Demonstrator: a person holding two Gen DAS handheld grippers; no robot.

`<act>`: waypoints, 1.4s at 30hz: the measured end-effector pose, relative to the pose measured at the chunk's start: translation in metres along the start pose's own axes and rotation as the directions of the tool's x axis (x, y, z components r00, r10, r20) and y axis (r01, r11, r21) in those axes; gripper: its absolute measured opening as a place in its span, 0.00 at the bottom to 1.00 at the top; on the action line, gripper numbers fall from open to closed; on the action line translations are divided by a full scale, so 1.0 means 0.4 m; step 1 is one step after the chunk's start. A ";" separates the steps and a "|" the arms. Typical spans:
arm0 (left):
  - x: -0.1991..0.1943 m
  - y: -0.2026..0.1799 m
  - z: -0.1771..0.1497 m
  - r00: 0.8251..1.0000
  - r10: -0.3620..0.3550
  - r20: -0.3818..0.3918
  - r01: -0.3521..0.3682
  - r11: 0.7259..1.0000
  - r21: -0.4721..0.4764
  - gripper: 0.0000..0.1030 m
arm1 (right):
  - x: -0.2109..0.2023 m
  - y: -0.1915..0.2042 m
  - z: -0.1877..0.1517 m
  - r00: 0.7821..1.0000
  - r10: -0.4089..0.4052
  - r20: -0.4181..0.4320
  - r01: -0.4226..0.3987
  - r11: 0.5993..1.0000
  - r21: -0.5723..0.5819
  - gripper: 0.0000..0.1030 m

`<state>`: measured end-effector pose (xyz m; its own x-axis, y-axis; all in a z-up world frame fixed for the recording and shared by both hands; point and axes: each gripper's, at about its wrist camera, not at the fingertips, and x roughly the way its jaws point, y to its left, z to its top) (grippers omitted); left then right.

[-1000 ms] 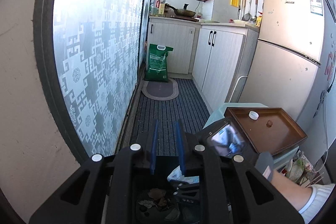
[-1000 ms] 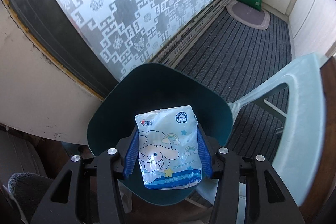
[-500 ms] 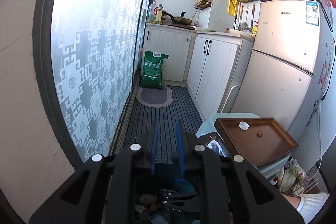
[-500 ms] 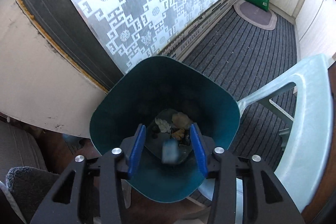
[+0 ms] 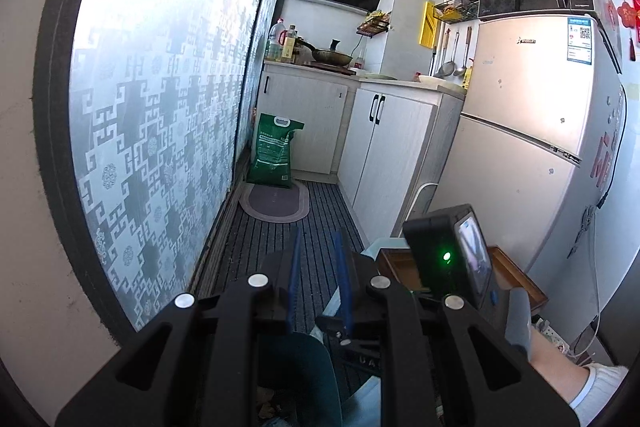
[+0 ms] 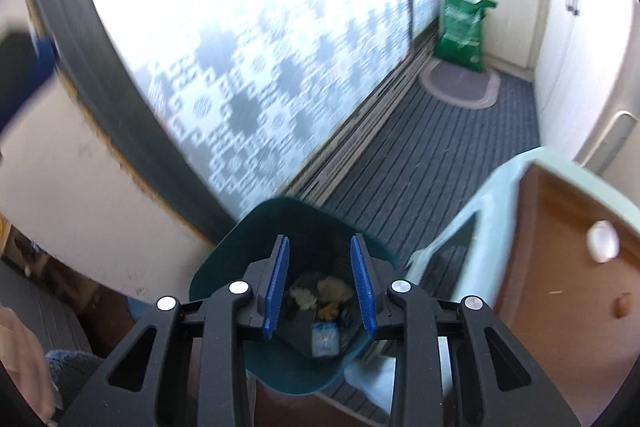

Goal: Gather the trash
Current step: 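Move both grippers back to the tray, then grasp the small brown nut with the right gripper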

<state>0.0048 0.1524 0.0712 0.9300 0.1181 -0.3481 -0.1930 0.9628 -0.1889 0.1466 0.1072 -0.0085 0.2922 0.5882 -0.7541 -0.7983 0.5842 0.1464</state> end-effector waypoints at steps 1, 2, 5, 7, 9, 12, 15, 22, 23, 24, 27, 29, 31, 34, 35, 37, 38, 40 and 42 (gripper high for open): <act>0.007 -0.012 -0.001 1.000 -0.008 -0.005 0.009 1.000 0.006 0.18 | -0.013 -0.014 0.001 1.000 -0.006 0.013 0.006 1.000 0.007 0.30; 0.015 -0.018 -0.001 1.000 -0.012 -0.009 0.012 1.000 0.010 0.18 | -0.033 -0.037 0.002 0.999 -0.013 0.030 0.013 1.000 0.023 0.30; 0.036 -0.046 -0.007 0.999 -0.029 -0.024 0.029 0.999 0.020 0.19 | -0.082 -0.098 0.001 0.996 -0.045 0.072 0.040 0.998 0.058 0.28; 0.050 -0.062 -0.013 0.999 -0.039 -0.036 0.040 0.999 0.026 0.22 | -0.105 -0.129 -0.003 0.993 -0.075 0.090 0.068 0.995 0.073 0.28; 0.066 -0.077 -0.020 0.997 -0.051 -0.053 0.052 0.998 0.027 0.23 | -0.134 -0.173 -0.009 0.989 -0.106 0.101 0.097 0.991 0.091 0.28; 0.090 -0.101 -0.029 0.995 -0.067 -0.075 0.069 0.997 0.032 0.23 | -0.170 -0.235 -0.024 0.982 -0.146 0.121 0.130 0.982 0.136 0.28; 0.115 -0.129 -0.042 0.991 -0.085 -0.104 0.090 0.995 0.047 0.25 | -0.191 -0.291 -0.043 0.974 -0.194 0.115 0.174 0.970 0.168 0.28; 0.190 -0.167 -0.072 0.977 -0.111 -0.184 0.121 0.992 0.045 0.31 | -0.229 -0.383 -0.086 0.965 -0.238 0.109 0.210 0.952 0.221 0.40; 0.198 -0.168 -0.074 0.975 -0.114 -0.191 0.123 0.992 0.036 0.31 | -0.232 -0.390 -0.090 0.964 -0.245 0.106 0.217 0.951 0.222 0.40; 0.206 -0.168 -0.076 0.973 -0.118 -0.198 0.126 0.992 0.027 0.33 | -0.233 -0.400 -0.095 0.962 -0.256 0.100 0.228 0.947 0.224 0.40; 0.230 -0.175 -0.079 0.969 -0.120 -0.217 0.128 0.992 0.021 0.35 | -0.228 -0.425 -0.110 0.959 -0.274 0.073 0.252 0.942 0.223 0.40; 0.244 -0.187 -0.078 0.967 -0.118 -0.225 0.131 0.990 0.045 0.39 | -0.220 -0.434 -0.119 0.958 -0.280 0.056 0.262 0.940 0.218 0.40; 0.258 -0.200 -0.073 0.968 -0.104 -0.227 0.123 0.990 0.074 0.41 | -0.211 -0.443 -0.128 0.958 -0.285 0.041 0.270 0.938 0.216 0.40; 0.283 -0.201 -0.070 0.959 -0.131 -0.250 0.145 0.989 0.040 0.42 | -0.195 -0.447 -0.133 0.958 -0.287 0.025 0.275 0.937 0.214 0.40; 0.293 -0.201 -0.071 0.955 -0.143 -0.260 0.154 0.988 0.024 0.42 | -0.190 -0.450 -0.134 0.960 -0.280 0.021 0.269 0.939 0.215 0.40; 0.313 -0.206 -0.075 0.950 -0.146 -0.275 0.155 0.988 0.010 0.42 | -0.184 -0.452 -0.132 0.962 -0.272 0.017 0.262 0.941 0.213 0.40; 0.324 -0.210 -0.076 0.947 -0.149 -0.284 0.157 0.988 0.006 0.42 | -0.178 -0.451 -0.131 0.963 -0.268 0.014 0.259 0.943 0.210 0.40; 0.342 -0.221 -0.078 0.941 -0.152 -0.303 0.161 0.987 0.005 0.42 | -0.169 -0.449 -0.127 0.963 -0.270 0.008 0.263 0.943 0.202 0.40; 0.357 -0.232 -0.077 0.936 -0.151 -0.317 0.164 0.986 0.016 0.42 | -0.157 -0.444 -0.127 0.961 -0.277 -0.008 0.274 0.944 0.184 0.40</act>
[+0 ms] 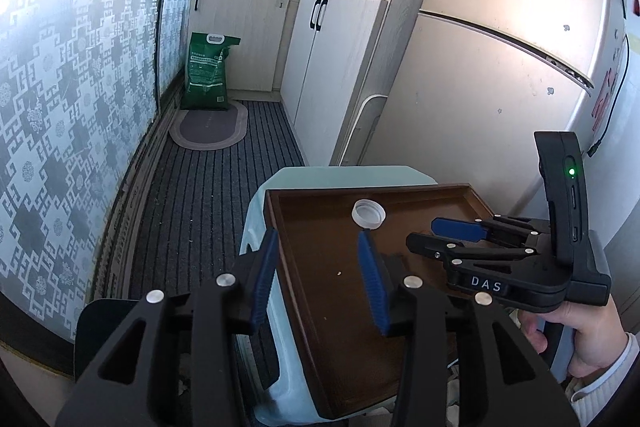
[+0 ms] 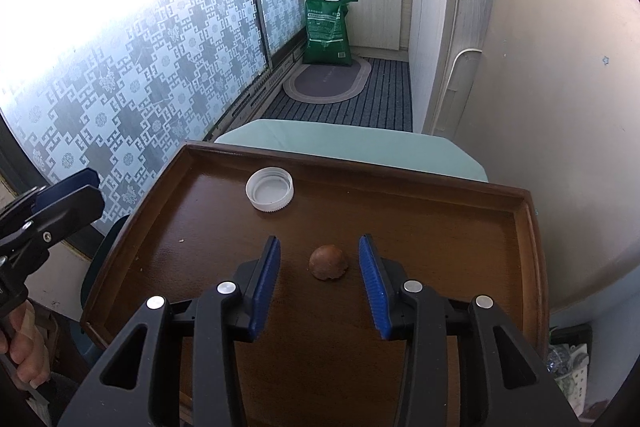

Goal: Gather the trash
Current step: 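Grasp the small brown nut with the right gripper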

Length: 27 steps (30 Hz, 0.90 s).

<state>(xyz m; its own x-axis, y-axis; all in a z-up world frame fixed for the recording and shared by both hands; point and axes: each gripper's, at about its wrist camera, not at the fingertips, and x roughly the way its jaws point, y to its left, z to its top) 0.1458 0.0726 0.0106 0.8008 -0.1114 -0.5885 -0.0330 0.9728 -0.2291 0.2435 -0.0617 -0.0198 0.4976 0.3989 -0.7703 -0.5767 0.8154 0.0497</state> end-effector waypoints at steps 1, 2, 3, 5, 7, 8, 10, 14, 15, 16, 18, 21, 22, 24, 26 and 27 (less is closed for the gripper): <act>0.011 -0.005 0.004 1.000 -0.003 -0.013 0.003 1.000 0.006 0.42 | 0.004 0.003 0.000 1.000 -0.003 -0.006 0.003 1.000 -0.005 0.40; 0.019 -0.008 0.008 1.000 -0.009 -0.024 0.009 1.000 0.010 0.42 | 0.005 0.005 -0.001 1.000 -0.008 -0.003 0.008 1.000 -0.010 0.40; 0.024 -0.008 0.010 0.999 -0.014 -0.030 0.015 1.000 0.010 0.42 | 0.007 0.006 0.000 1.000 -0.020 -0.006 0.020 1.000 -0.017 0.40; 0.040 -0.014 0.022 0.999 -0.019 -0.046 0.019 1.000 0.014 0.42 | 0.007 0.002 -0.001 1.000 -0.028 -0.011 0.028 1.000 -0.015 0.36; 0.055 -0.021 0.034 0.998 -0.008 -0.061 0.009 1.000 0.021 0.42 | 0.005 -0.002 -0.001 0.999 -0.037 -0.011 0.037 0.999 -0.018 0.23; 0.064 -0.025 0.039 0.997 -0.001 -0.071 0.003 1.000 0.026 0.42 | 0.005 -0.006 -0.001 0.999 -0.037 -0.011 0.036 0.999 -0.015 0.20; 0.079 -0.035 0.048 0.996 0.011 -0.091 -0.007 0.999 0.039 0.43 | 0.004 -0.011 -0.002 0.999 -0.035 -0.007 0.035 0.999 -0.013 0.20; 0.108 -0.058 0.056 0.991 0.029 -0.133 -0.019 0.997 0.077 0.50 | -0.001 -0.030 -0.004 0.999 -0.038 -0.005 0.038 0.999 0.003 0.20; 0.114 -0.063 0.056 0.990 0.028 -0.138 -0.016 0.996 0.083 0.52 | -0.005 -0.037 -0.005 0.999 -0.036 -0.003 0.036 0.999 0.012 0.20; 0.121 -0.070 0.056 0.989 0.025 -0.145 -0.012 0.996 0.088 0.52 | -0.011 -0.047 -0.005 0.999 -0.032 0.001 0.032 0.999 0.024 0.20; 0.134 -0.078 0.057 0.987 0.020 -0.160 -0.007 0.996 0.084 0.52 | -0.025 -0.063 -0.004 1.000 -0.026 0.010 0.025 0.998 0.049 0.20; 0.153 -0.097 0.061 0.984 0.035 -0.176 -0.018 0.995 0.095 0.52 | -0.058 -0.096 -0.001 0.999 -0.016 0.037 0.013 0.995 0.096 0.20; 0.162 -0.106 0.062 0.982 0.042 -0.184 -0.023 0.995 0.102 0.52 | -0.068 -0.105 0.001 0.999 -0.011 0.046 0.006 0.994 0.111 0.20; 0.174 -0.123 0.063 0.978 0.069 -0.195 -0.045 0.991 0.123 0.52 | -0.087 -0.124 0.002 0.998 -0.004 0.063 -0.005 0.991 0.134 0.20; 0.190 -0.138 0.063 0.975 0.086 -0.206 -0.059 0.989 0.133 0.52 | -0.100 -0.140 0.002 0.997 0.005 0.075 -0.017 0.988 0.152 0.20; 0.197 -0.142 0.063 0.973 0.095 -0.212 -0.068 0.989 0.133 0.52 | -0.104 -0.148 0.003 0.997 0.015 0.080 -0.028 0.986 0.163 0.20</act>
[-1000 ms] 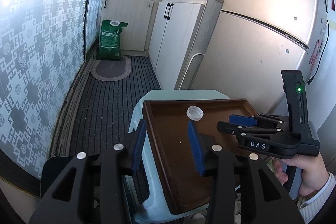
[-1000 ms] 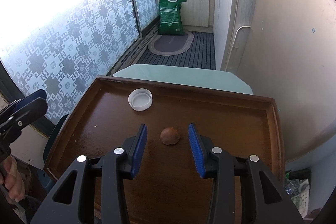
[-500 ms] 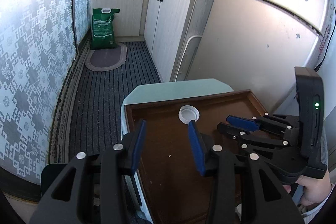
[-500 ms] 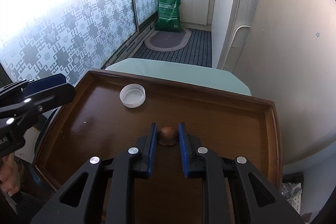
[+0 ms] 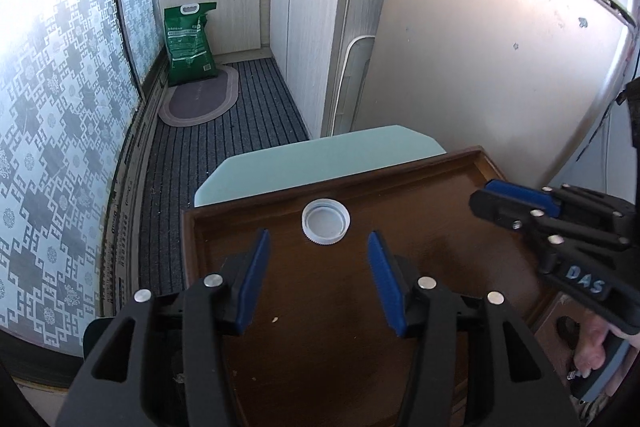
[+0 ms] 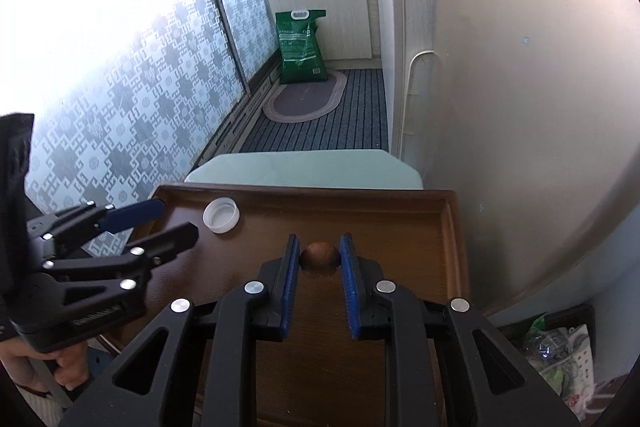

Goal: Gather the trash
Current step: 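Grasp the small brown nut with the right gripper, then grasp the white bottle cap with the left gripper while the right holds the nut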

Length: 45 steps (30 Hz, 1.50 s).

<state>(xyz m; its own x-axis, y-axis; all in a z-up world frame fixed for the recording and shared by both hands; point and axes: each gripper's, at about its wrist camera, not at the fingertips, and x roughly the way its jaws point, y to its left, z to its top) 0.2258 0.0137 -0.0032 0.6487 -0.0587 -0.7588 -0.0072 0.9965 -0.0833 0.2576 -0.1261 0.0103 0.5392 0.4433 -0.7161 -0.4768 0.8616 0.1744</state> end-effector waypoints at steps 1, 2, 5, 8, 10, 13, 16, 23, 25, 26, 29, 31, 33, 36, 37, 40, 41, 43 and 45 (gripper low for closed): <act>0.009 -0.004 0.002 1.000 0.011 -0.009 -0.011 1.000 -0.004 0.52 | -0.005 -0.007 0.001 1.000 0.013 0.003 -0.013 1.000 0.012 0.20; 0.017 -0.007 0.004 1.000 0.019 -0.016 -0.019 1.000 -0.007 0.52 | -0.011 -0.014 0.002 1.000 0.030 0.007 -0.030 0.999 0.024 0.20; 0.038 -0.027 0.006 0.998 0.058 -0.034 -0.057 0.998 0.013 0.52 | -0.020 -0.025 0.003 0.998 0.058 0.010 -0.058 0.998 0.039 0.20; 0.055 -0.038 0.008 0.996 0.075 -0.050 -0.073 0.997 0.027 0.52 | -0.027 -0.043 0.000 0.997 0.078 0.009 -0.078 0.996 0.053 0.20; 0.065 -0.042 0.014 0.994 0.087 -0.060 -0.085 0.996 0.026 0.52 | -0.030 -0.055 -0.002 0.996 0.089 0.011 -0.089 0.994 0.067 0.20; 0.078 -0.045 0.023 0.992 0.107 -0.070 -0.105 0.994 0.026 0.52 | -0.033 -0.071 -0.008 0.995 0.095 0.010 -0.095 0.992 0.078 0.20; 0.084 -0.046 0.024 0.990 0.123 -0.074 -0.122 0.992 0.024 0.51 | -0.033 -0.081 -0.010 0.995 0.103 0.007 -0.103 0.991 0.086 0.20; 0.099 -0.048 0.034 0.989 0.117 -0.095 -0.117 0.993 0.005 0.50 | -0.043 -0.099 -0.016 0.993 0.119 0.013 -0.119 0.988 0.094 0.20; 0.100 -0.051 0.037 0.986 0.133 -0.100 -0.134 0.991 0.003 0.49 | -0.045 -0.102 -0.016 0.992 0.124 0.016 -0.125 0.987 0.096 0.20; 0.101 -0.050 0.039 0.985 0.135 -0.104 -0.136 0.991 -0.002 0.48 | -0.046 -0.103 -0.016 0.991 0.129 0.017 -0.130 0.987 0.097 0.20; 0.108 -0.043 0.049 0.985 0.133 -0.114 -0.137 0.990 -0.023 0.48 | -0.045 -0.102 -0.015 0.991 0.131 0.019 -0.133 0.987 0.096 0.20; 0.112 -0.040 0.052 0.984 0.131 -0.116 -0.136 0.990 -0.033 0.45 | -0.047 -0.100 -0.016 0.991 0.133 0.021 -0.135 0.986 0.095 0.20; 0.115 -0.036 0.056 0.985 0.129 -0.119 -0.134 0.990 -0.037 0.43 | -0.046 -0.099 -0.015 0.990 0.136 0.021 -0.137 0.986 0.095 0.20; 0.116 -0.041 0.055 0.985 0.124 -0.120 -0.129 0.991 -0.038 0.34 | -0.044 -0.099 -0.014 0.990 0.139 0.019 -0.140 0.986 0.093 0.20; 0.114 -0.041 0.054 0.986 0.116 -0.116 -0.121 0.992 -0.036 0.31 | -0.044 -0.097 -0.015 0.990 0.140 0.018 -0.141 0.986 0.091 0.20; 0.104 -0.045 0.043 0.990 0.100 -0.097 -0.104 0.994 -0.036 0.31 | -0.044 -0.092 -0.012 0.990 0.140 0.015 -0.141 0.987 0.080 0.20; 0.097 -0.045 0.039 0.992 0.095 -0.087 -0.099 0.994 -0.042 0.31 | -0.045 -0.090 -0.011 0.990 0.141 0.014 -0.141 0.987 0.077 0.20; 0.073 -0.040 0.034 0.995 0.079 -0.057 -0.082 0.995 -0.059 0.31 | -0.045 -0.086 -0.008 0.990 0.140 0.012 -0.141 0.987 0.073 0.20; 0.049 -0.036 0.033 0.997 0.065 -0.033 -0.068 0.995 -0.069 0.31 | -0.043 -0.076 -0.006 0.990 0.143 0.007 -0.143 0.988 0.064 0.20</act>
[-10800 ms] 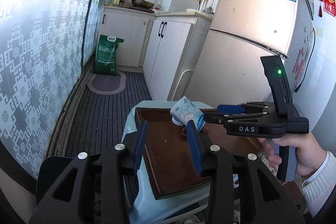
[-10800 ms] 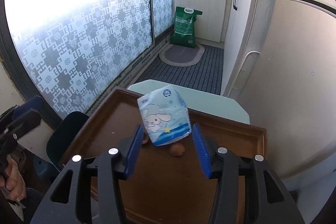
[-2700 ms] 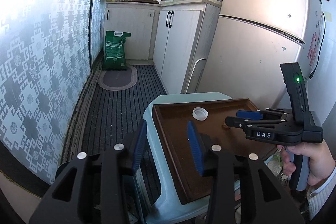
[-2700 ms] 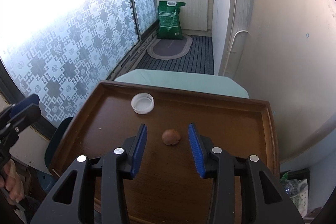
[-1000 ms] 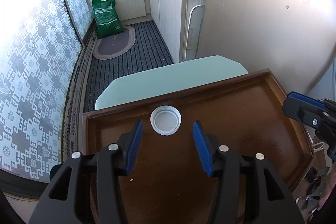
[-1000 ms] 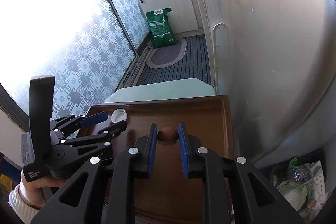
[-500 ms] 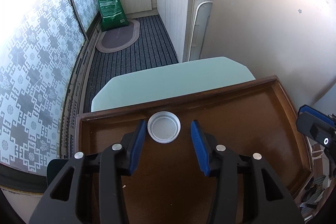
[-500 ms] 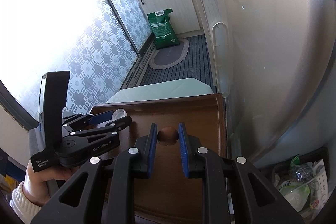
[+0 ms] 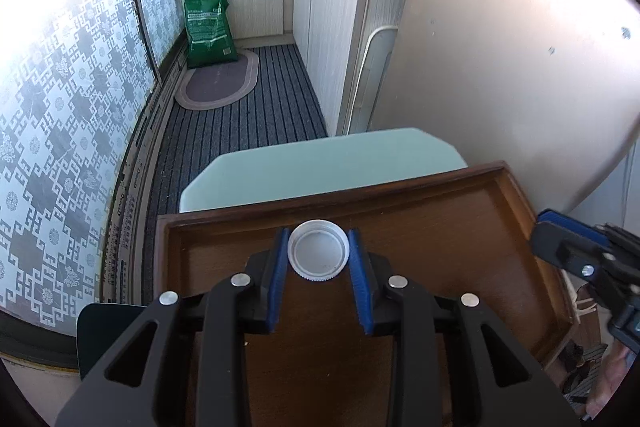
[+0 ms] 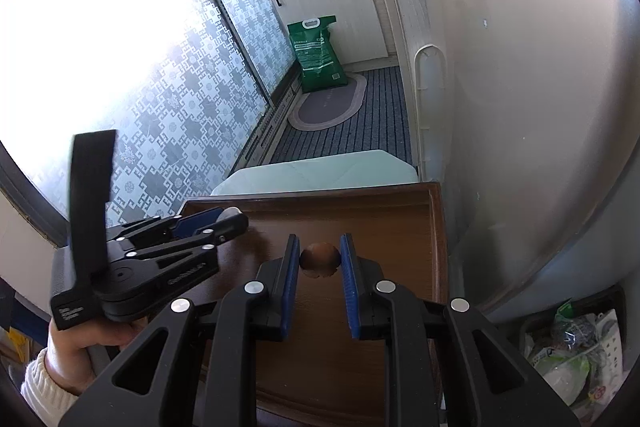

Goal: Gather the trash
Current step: 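Grasp the white bottle cap with the left gripper while the right holds the nut, then carry the bottle cap and nut over the teal bin with both grippers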

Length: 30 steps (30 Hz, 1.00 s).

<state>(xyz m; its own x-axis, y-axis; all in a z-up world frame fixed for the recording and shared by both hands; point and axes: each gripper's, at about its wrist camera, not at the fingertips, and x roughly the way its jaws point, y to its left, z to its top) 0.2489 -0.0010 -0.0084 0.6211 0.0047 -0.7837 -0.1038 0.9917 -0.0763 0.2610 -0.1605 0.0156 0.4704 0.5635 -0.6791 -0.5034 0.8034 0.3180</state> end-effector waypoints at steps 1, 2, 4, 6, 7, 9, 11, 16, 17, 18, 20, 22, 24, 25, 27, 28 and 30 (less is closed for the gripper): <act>-0.013 0.006 -0.002 1.000 -0.008 0.011 0.008 1.000 -0.002 0.31 | 0.003 0.009 0.000 1.000 0.000 -0.003 0.000 1.000 -0.009 0.20; -0.027 0.013 -0.004 1.000 -0.014 0.022 0.014 1.000 -0.004 0.31 | 0.006 0.017 0.000 1.000 0.002 -0.005 -0.002 1.000 -0.015 0.20; -0.053 0.028 -0.012 0.999 -0.020 0.045 0.020 1.000 -0.009 0.31 | 0.012 0.036 -0.002 1.000 0.011 -0.016 -0.012 0.999 -0.033 0.20; -0.081 0.046 -0.024 0.997 -0.026 0.069 0.028 0.999 -0.027 0.31 | 0.017 0.061 -0.006 1.000 0.013 -0.023 -0.014 0.998 -0.055 0.20; -0.095 0.058 -0.033 0.996 -0.022 0.082 0.026 0.999 -0.041 0.31 | 0.018 0.071 -0.005 1.000 0.015 -0.026 -0.017 0.998 -0.062 0.20; -0.120 0.080 -0.053 0.995 -0.022 0.100 0.028 0.998 -0.055 0.31 | 0.023 0.095 -0.005 0.999 0.027 -0.029 -0.029 0.997 -0.073 0.20; -0.141 0.096 -0.072 0.993 -0.009 0.117 0.016 0.998 -0.055 0.31 | 0.028 0.118 -0.006 0.999 0.036 -0.033 -0.039 0.996 -0.084 0.20; -0.186 0.163 -0.114 0.991 -0.003 0.132 0.015 0.996 -0.091 0.31 | 0.045 0.189 -0.006 0.997 0.064 -0.044 -0.069 0.991 -0.117 0.20; -0.191 0.180 -0.122 0.991 -0.002 0.134 0.016 0.995 -0.100 0.31 | 0.047 0.200 -0.007 0.996 0.071 -0.046 -0.076 0.990 -0.122 0.20; -0.198 0.194 -0.130 0.990 0.000 0.138 0.015 0.994 -0.107 0.31 | 0.053 0.221 -0.008 0.996 0.077 -0.050 -0.083 0.987 -0.135 0.20; -0.211 0.225 -0.152 0.989 0.015 0.146 0.002 0.993 -0.117 0.31 | 0.060 0.252 -0.011 0.995 0.083 -0.057 -0.091 0.983 -0.157 0.20; -0.221 0.254 -0.173 0.988 0.032 0.150 -0.012 0.991 -0.132 0.31 | 0.070 0.285 -0.014 0.993 0.097 -0.065 -0.106 0.980 -0.170 0.20; -0.223 0.281 -0.194 0.988 0.046 0.145 -0.025 0.989 -0.149 0.31 | 0.077 0.318 -0.014 0.990 0.118 -0.074 -0.130 0.975 -0.181 0.20; -0.222 0.298 -0.205 0.989 0.046 0.138 -0.024 0.987 -0.160 0.31 | 0.079 0.328 -0.014 0.990 0.123 -0.076 -0.135 0.973 -0.186 0.20; -0.221 0.327 -0.224 0.991 0.053 0.124 -0.031 0.985 -0.173 0.31 | 0.085 0.361 -0.017 0.987 0.134 -0.084 -0.149 0.968 -0.201 0.20; -0.222 0.338 -0.229 0.991 0.056 0.122 -0.034 0.984 -0.175 0.31 | 0.088 0.373 -0.019 0.986 0.138 -0.088 -0.154 0.966 -0.206 0.20; -0.227 0.364 -0.243 0.991 0.062 0.117 -0.040 0.982 -0.182 0.31 | 0.096 0.394 -0.022 0.985 0.145 -0.097 -0.163 0.963 -0.215 0.20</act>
<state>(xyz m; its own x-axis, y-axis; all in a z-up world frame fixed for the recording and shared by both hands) 0.1018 0.1304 -0.0081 0.7002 0.0814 -0.7093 -0.2685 0.9506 -0.1560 0.1934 -0.0139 0.0340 0.3197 0.6531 -0.6865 -0.7173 0.6402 0.2750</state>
